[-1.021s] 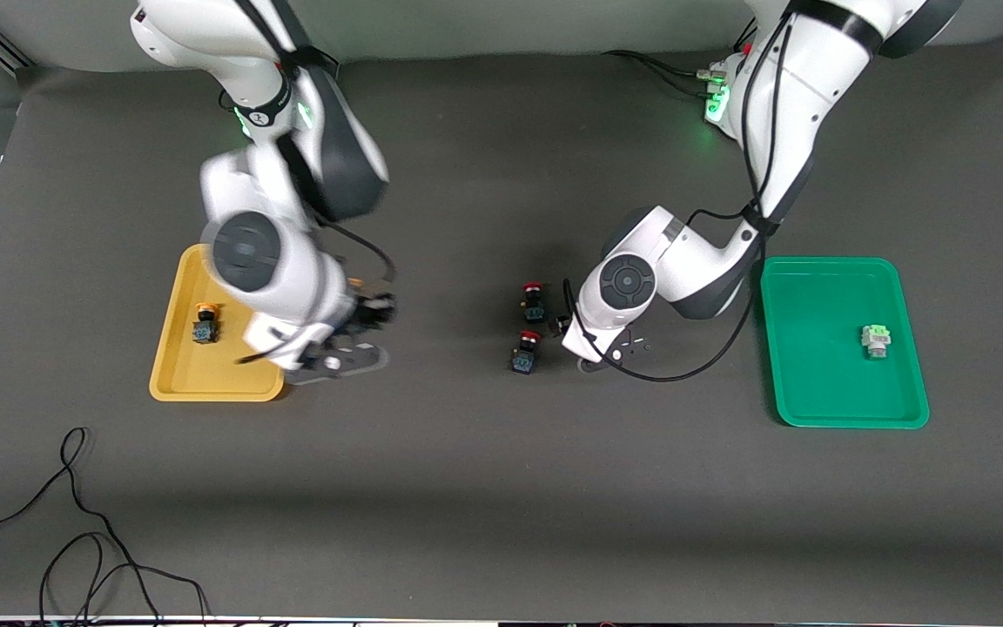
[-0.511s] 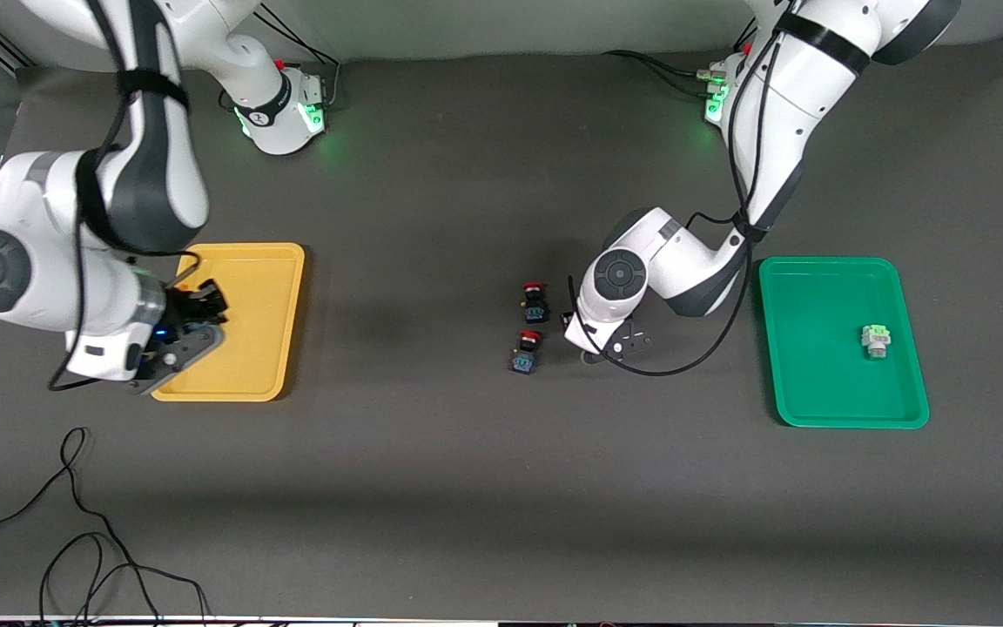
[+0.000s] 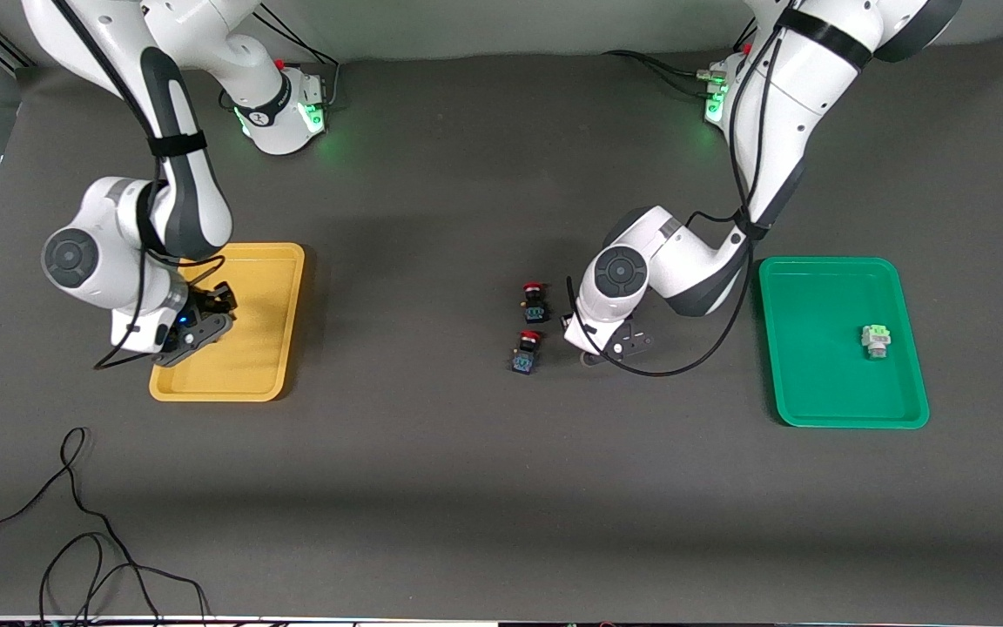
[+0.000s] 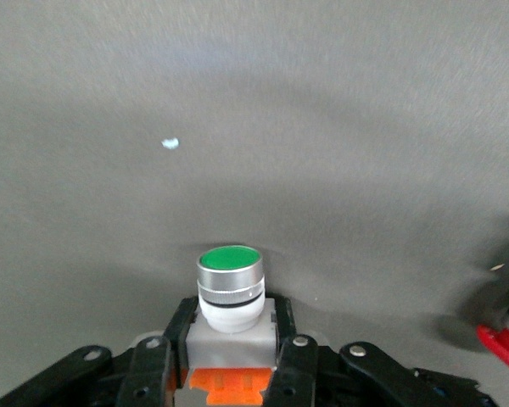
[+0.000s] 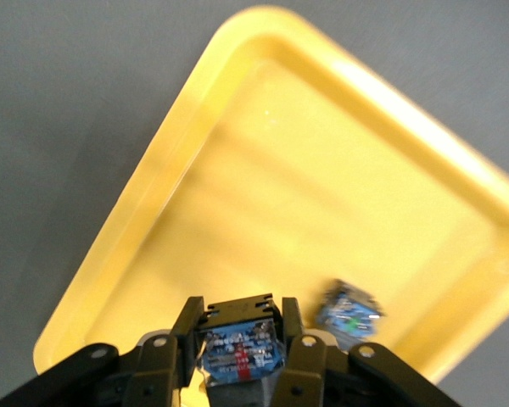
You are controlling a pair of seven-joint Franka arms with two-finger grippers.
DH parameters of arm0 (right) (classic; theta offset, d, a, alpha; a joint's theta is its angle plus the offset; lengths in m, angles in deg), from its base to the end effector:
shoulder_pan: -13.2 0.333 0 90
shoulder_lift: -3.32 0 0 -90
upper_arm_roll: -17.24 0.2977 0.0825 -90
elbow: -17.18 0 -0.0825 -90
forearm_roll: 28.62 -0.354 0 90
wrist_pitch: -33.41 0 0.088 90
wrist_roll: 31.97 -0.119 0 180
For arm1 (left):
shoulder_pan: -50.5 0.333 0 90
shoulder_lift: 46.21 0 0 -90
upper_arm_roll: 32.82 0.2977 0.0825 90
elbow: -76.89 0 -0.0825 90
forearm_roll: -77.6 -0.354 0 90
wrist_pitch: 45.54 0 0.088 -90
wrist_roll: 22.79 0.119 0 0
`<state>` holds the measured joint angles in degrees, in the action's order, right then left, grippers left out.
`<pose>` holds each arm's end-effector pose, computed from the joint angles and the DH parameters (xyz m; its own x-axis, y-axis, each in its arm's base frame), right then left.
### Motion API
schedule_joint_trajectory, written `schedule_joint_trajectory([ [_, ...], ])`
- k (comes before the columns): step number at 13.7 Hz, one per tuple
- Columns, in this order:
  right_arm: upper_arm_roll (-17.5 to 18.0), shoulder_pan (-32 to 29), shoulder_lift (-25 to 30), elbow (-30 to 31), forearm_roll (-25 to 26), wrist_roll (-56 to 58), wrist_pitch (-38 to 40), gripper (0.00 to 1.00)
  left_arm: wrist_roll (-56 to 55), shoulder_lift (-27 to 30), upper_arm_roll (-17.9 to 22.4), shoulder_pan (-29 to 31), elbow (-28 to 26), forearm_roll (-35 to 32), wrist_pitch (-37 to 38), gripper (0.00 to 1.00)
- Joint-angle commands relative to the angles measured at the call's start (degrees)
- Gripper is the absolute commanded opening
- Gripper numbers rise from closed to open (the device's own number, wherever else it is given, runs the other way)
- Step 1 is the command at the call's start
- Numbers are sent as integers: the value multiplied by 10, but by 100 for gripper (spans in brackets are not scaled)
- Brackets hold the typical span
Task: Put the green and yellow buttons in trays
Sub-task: 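Place the button in the yellow tray while the left gripper carries the orange-based button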
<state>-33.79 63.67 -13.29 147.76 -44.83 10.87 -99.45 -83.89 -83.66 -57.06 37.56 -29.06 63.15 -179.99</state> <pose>0.4928 -0.0041 0.2566 0.8523 0.5104 -0.1141 0.5085 -0.8598 -0.0473 0.4879 -0.3509 0.1830 0.9490 0.2931 -0.1160 0.2922 -0.9560 -0.0255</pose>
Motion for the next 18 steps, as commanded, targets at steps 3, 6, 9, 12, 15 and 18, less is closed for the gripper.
schedule_joint_trajectory([
  [3,1,10,-116,-10,-184,6,-10,31,25,104,3,13,39,-8,167,0],
  [6,3,7,-141,-25,-216,-10,-7,64,42,144,4,20,88,-4,280,0],
  [9,1,5,-141,-58,-231,-110,14,100,160,195,2,77,91,0,339,0],
  [12,-17,6,-139,-109,-218,-137,87,100,276,224,2,142,90,0,385,0],
  [15,-41,8,-134,-188,-159,-177,170,100,395,230,2,215,76,0,379,0],
  [18,-70,14,-126,-294,-123,-208,310,100,486,230,4,268,59,-5,351,0],
])
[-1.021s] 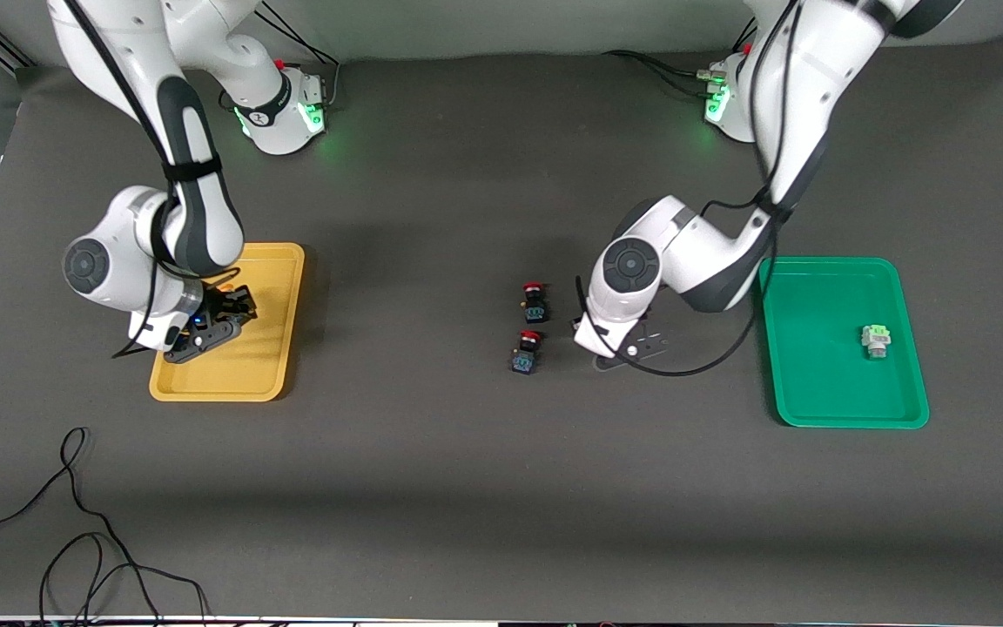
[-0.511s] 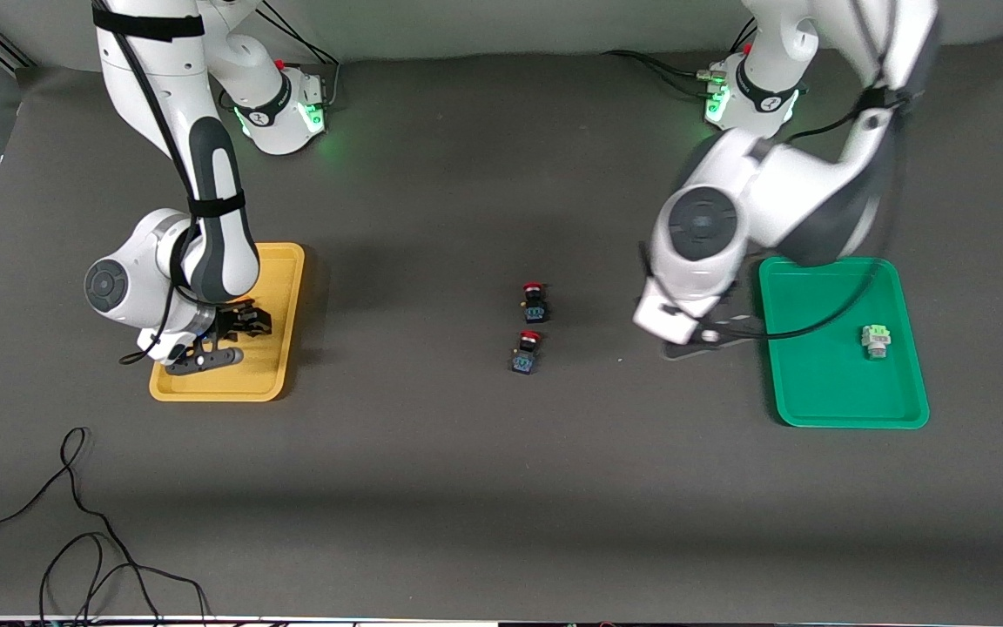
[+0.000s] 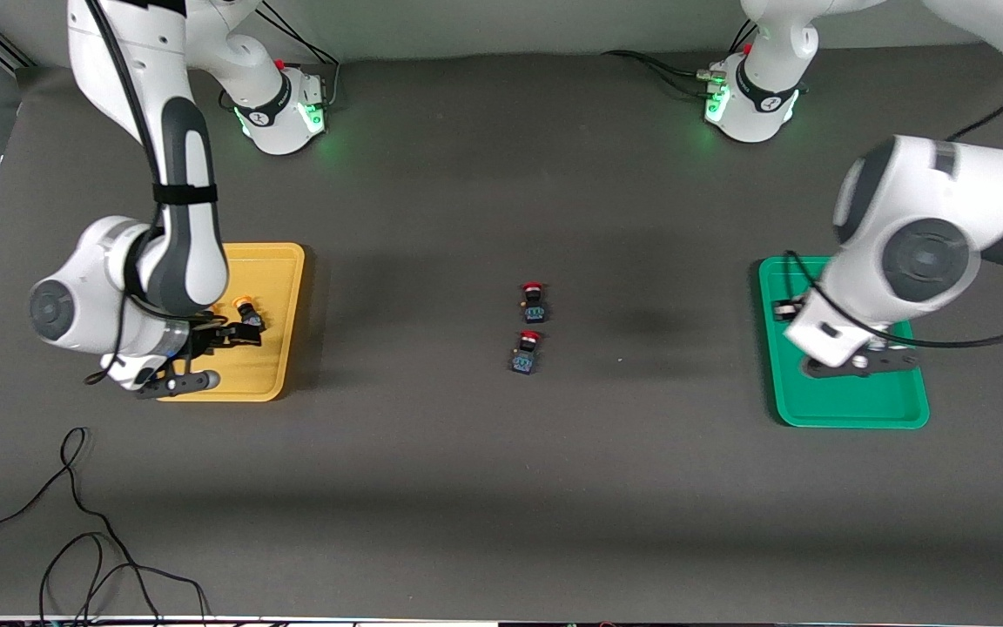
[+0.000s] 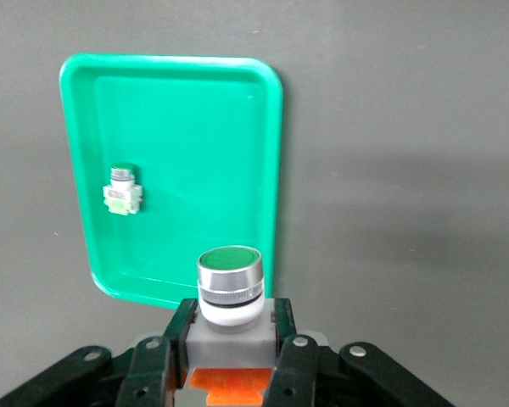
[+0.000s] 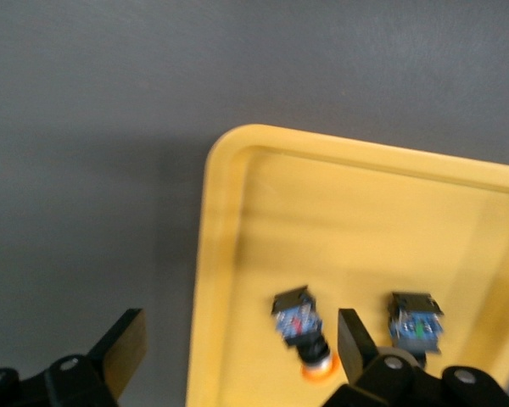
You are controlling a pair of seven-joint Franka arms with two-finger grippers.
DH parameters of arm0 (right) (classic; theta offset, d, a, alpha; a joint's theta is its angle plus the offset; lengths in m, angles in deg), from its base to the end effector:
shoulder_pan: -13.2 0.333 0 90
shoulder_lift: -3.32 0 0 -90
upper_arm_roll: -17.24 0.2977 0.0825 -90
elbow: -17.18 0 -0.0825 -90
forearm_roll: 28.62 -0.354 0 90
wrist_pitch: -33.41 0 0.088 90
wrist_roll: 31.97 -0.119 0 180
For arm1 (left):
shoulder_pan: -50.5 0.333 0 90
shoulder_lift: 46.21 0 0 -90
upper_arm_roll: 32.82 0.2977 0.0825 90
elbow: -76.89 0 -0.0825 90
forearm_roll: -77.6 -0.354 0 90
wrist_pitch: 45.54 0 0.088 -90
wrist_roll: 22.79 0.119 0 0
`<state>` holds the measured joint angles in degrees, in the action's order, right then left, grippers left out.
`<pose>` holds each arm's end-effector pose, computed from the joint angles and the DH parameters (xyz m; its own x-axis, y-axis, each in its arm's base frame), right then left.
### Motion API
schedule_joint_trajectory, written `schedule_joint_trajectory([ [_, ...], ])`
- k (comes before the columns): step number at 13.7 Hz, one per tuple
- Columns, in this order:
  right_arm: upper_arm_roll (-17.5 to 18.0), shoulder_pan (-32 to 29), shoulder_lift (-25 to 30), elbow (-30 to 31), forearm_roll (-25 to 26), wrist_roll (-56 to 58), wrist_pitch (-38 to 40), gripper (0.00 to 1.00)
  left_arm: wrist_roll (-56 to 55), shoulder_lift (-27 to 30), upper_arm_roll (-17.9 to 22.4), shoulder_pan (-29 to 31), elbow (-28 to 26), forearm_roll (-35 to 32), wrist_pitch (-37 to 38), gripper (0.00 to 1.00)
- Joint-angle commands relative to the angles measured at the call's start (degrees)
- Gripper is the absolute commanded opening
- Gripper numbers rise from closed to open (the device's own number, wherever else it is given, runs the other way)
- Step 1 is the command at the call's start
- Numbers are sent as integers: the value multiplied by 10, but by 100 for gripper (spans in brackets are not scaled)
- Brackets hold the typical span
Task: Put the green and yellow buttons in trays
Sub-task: 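Withdraw the right gripper while the left gripper lowers the button into the green tray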
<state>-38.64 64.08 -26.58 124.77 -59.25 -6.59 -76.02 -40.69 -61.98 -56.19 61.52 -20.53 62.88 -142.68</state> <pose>0.5651 0.0237 0.3069 0.9735 0.1340 -0.1855 0.1142 -0.9870 -0.1133 0.5652 -0.0795 0.4070 0.9780 0.0519 -0.2023 0.0102 -0.9793 -0.2020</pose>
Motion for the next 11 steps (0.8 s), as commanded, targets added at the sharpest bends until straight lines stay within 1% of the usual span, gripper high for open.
schedule_joint_trajectory([
  [1,-37,14,7,-95,29,-38,110,100,86,15,-5,52,-47,-2,-50,0],
  [3,-55,14,10,-158,43,-38,171,100,111,15,-5,81,-90,-4,-114,0],
  [6,-76,15,14,-224,66,-38,234,100,152,14,-5,132,-183,-11,-244,0],
  [8,-83,16,22,-247,82,-38,256,100,169,0,-4,164,-246,-11,-347,0],
  [10,-78,15,48,-251,106,-61,257,100,169,-29,-4,182,-270,-12,-397,0],
  [11,-64,13,69,-249,129,-89,257,100,169,-40,-4,191,-277,-22,-414,0],
])
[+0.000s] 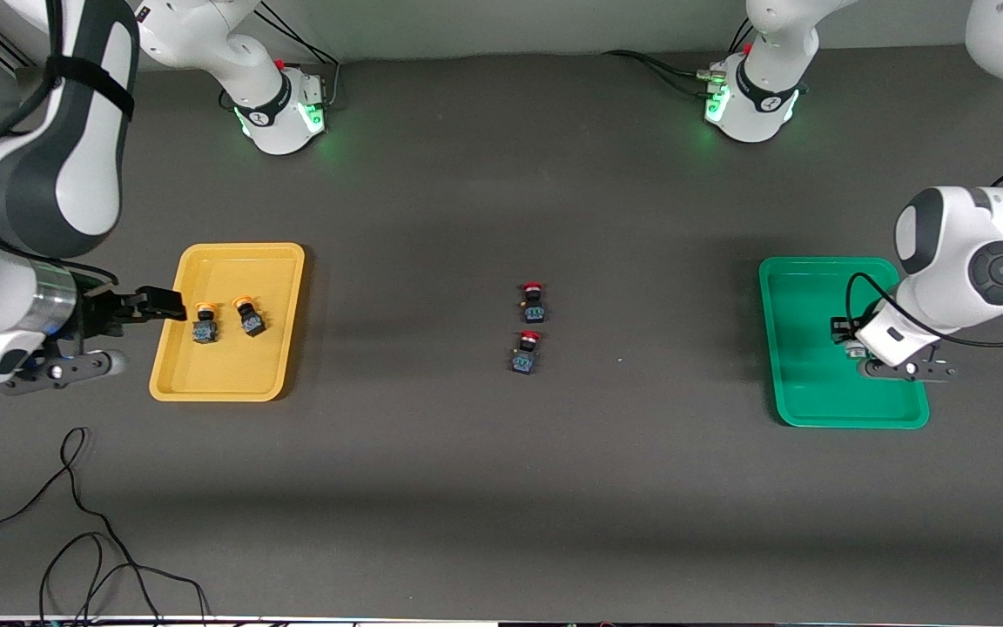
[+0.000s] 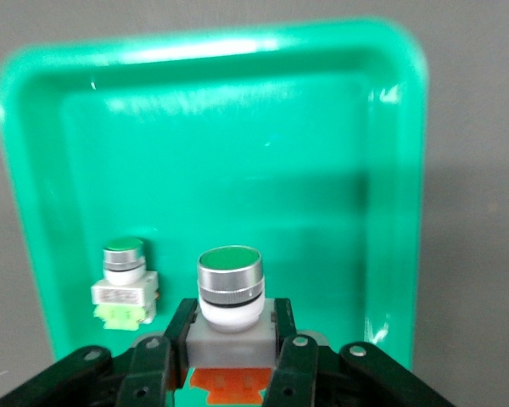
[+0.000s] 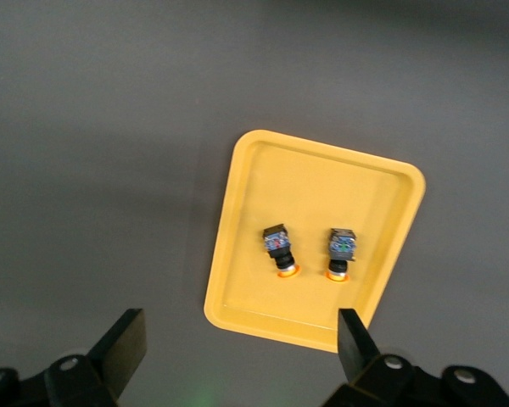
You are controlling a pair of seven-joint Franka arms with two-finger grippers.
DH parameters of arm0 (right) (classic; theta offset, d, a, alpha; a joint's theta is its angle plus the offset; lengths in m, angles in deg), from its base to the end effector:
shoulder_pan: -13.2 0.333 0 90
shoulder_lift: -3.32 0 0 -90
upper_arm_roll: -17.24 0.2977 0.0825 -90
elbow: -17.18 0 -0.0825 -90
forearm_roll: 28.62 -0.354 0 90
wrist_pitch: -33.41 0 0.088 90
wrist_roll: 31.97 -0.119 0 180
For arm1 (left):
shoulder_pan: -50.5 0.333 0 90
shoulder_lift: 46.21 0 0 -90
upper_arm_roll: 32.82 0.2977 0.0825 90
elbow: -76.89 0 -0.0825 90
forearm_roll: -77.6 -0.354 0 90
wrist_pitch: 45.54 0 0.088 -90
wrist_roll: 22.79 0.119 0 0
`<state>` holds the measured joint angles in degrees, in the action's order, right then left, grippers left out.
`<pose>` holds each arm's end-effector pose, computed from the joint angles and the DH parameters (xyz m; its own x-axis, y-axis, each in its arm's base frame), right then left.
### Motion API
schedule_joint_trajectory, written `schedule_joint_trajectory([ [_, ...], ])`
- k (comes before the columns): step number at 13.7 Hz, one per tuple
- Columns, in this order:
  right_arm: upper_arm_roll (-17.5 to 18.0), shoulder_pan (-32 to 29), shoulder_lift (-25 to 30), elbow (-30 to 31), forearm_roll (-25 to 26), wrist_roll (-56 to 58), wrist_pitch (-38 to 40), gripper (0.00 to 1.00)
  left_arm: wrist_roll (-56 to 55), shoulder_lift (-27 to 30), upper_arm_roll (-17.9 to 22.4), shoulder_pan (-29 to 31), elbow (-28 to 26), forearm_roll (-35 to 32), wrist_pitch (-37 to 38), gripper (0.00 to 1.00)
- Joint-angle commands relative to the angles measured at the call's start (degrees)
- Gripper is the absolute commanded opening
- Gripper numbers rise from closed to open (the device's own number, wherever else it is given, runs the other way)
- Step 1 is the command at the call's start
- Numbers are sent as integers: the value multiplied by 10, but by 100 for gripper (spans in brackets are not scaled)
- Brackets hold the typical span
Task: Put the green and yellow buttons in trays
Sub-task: 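Withdraw the right gripper while the left gripper lowers the button into the green tray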
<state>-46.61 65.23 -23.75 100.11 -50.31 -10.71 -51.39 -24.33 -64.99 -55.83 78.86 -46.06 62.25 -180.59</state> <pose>0.5834 0.0305 0.4921 0.9682 0.1705 -0.1830 0.1689 -0.9853 -0.0241 0.5316 0.0550 0.2465 0.9947 -0.0617 -0.0824 -0.0658 -0.9967 -0.0485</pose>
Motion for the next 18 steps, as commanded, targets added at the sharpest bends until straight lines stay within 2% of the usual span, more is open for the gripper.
schedule_joint_trajectory([
  [1,48,-8,65,-1,67,-73,10,100,4,-20,-7,28,-28,-37,-50,0],
  [3,131,-59,111,5,122,-122,7,100,4,-58,4,47,-26,-67,-74,0],
  [6,286,-180,170,36,178,-169,-6,100,4,-79,23,52,-26,-98,-107,0],
  [10,483,-384,242,115,205,-172,-53,100,-4,-80,23,52,-26,-98,-106,0],
  [12,554,-470,268,144,205,-172,-68,100,-4,-82,23,50,-26,-98,-105,0],
  [13,583,-502,273,146,205,-172,-68,100,0,-83,23,50,-25,-99,-105,40],
  [14,598,-523,274,145,205,-171,-67,100,-2,-82,22,50,-21,-98,-97,96],
  [15,597,-524,274,144,206,-171,-66,100,-2,-77,22,48,-20,-98,-95,100],
  [18,596,-522,275,134,224,-172,-62,100,5,-44,18,52,-15,-96,-61,100],
])
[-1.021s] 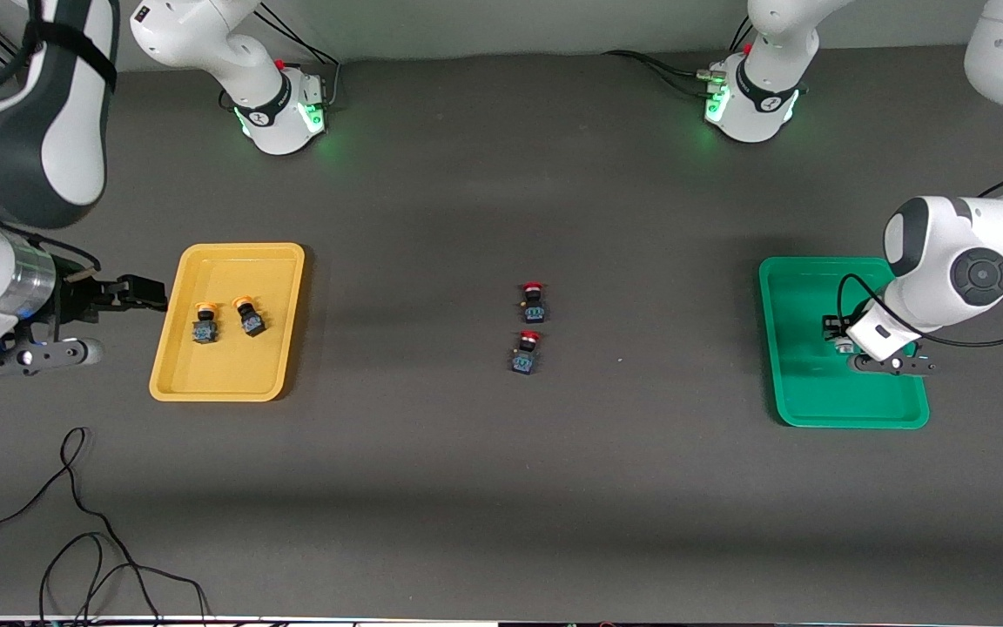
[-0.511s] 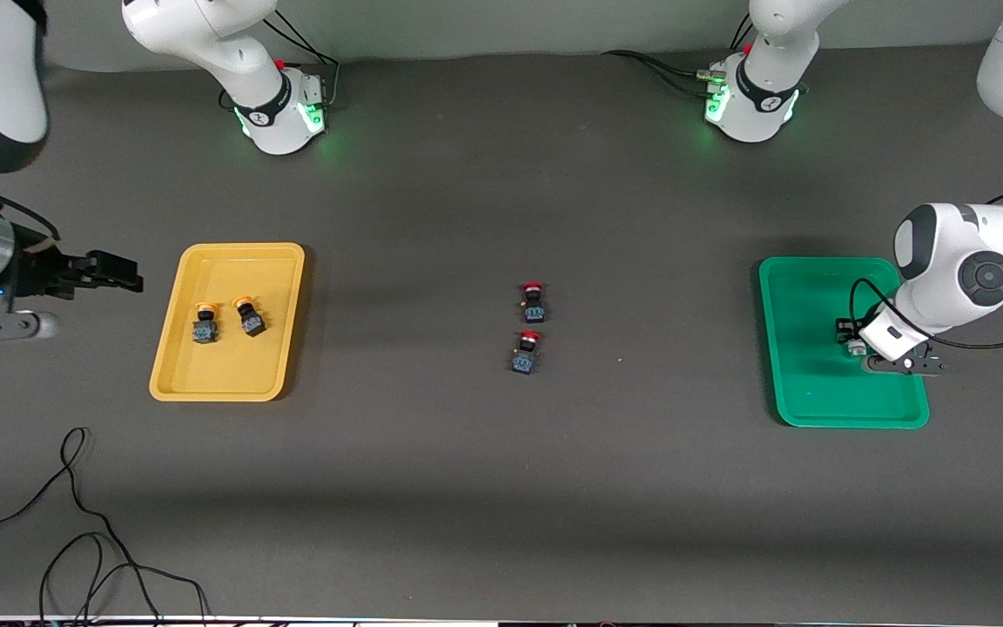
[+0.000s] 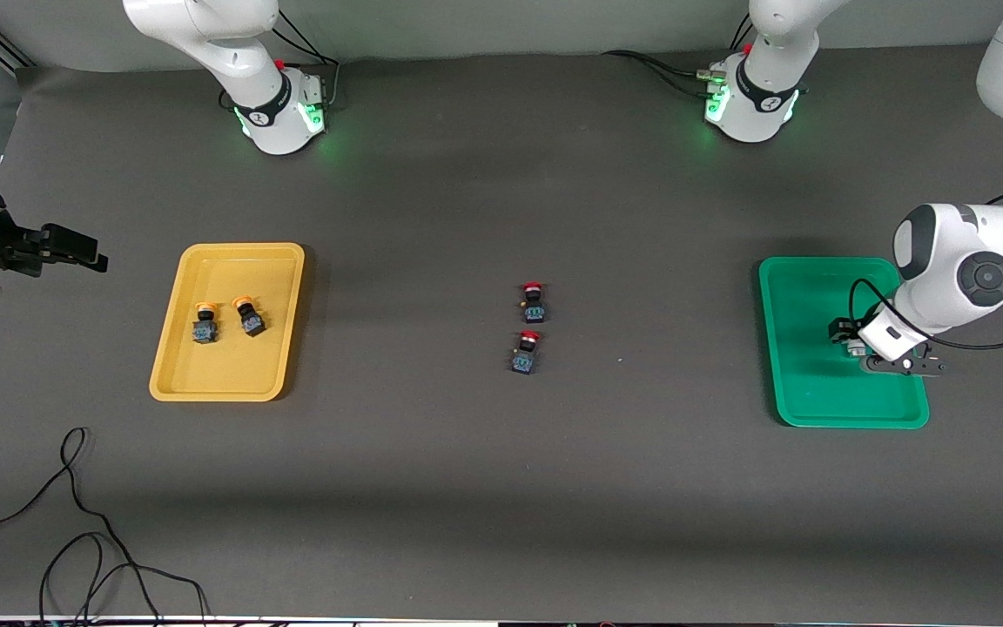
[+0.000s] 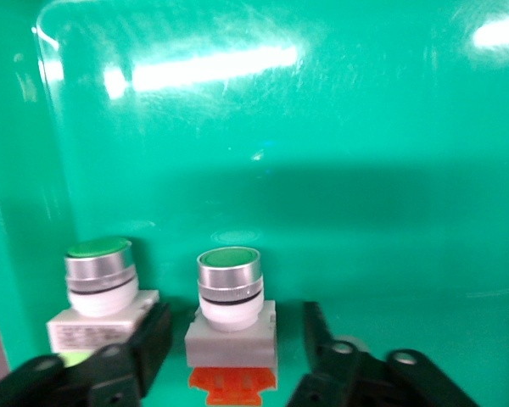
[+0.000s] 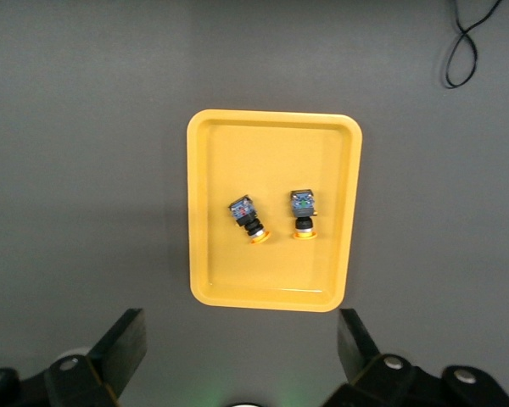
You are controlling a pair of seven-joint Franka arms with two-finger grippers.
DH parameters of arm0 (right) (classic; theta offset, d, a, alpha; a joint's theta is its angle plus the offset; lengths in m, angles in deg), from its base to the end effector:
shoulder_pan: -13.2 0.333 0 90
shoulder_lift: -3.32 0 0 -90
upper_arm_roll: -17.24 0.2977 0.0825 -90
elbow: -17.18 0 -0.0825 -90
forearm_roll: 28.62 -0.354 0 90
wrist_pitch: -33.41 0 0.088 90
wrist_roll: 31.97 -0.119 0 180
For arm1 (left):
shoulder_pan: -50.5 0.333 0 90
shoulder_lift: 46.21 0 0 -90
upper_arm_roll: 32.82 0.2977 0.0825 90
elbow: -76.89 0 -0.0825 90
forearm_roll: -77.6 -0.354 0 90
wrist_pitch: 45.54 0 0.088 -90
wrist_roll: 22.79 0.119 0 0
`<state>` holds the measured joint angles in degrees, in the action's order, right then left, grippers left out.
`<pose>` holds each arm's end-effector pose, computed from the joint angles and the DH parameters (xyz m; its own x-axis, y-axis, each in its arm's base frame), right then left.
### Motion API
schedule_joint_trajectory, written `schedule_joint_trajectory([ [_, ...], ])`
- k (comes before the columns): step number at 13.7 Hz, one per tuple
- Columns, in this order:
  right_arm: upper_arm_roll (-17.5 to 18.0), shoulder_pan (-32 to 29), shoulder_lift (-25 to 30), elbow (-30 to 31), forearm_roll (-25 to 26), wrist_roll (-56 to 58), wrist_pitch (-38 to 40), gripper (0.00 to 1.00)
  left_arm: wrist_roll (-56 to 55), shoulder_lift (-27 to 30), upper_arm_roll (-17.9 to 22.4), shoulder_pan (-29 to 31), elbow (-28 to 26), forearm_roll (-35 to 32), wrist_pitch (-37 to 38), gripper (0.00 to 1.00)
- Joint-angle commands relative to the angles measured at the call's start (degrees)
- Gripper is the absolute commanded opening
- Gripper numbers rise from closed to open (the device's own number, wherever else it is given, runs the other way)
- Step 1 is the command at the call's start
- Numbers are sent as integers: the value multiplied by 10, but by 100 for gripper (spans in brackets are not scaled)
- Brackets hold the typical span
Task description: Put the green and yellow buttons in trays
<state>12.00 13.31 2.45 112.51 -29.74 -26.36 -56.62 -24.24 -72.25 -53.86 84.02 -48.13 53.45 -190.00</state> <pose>0.5207 -0.0441 0.5455 0.9944 0.0087 -0.1051 0.0057 -0.9996 -0.0285 0.5157 0.1070 0.1820 0.9945 -0.0789 -0.0690 -0.0833 -0.9945 -0.0628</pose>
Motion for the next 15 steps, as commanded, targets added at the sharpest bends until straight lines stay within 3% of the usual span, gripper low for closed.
schedule_joint_trajectory([
  [1,10,-3,13,8,18,-16,-9,100,3,49,-6,-1,12,-4,56,100],
  [3,10,-3,13,7,19,-16,-9,100,3,94,-29,-2,30,1,133,100],
  [5,12,-7,12,1,22,-17,-9,100,5,138,-62,-3,80,62,251,100],
  [7,14,-2,11,-6,34,-30,-9,100,5,151,-94,-8,189,106,420,100],
  [9,15,0,11,-6,34,-39,-8,100,5,145,-126,-12,311,110,558,100],
  [12,11,-2,11,-6,29,-32,-9,100,5,147,-157,-13,404,110,622,100],
  [15,10,-2,8,-16,29,-32,-8,100,4,147,-167,-25,436,114,636,100],
])
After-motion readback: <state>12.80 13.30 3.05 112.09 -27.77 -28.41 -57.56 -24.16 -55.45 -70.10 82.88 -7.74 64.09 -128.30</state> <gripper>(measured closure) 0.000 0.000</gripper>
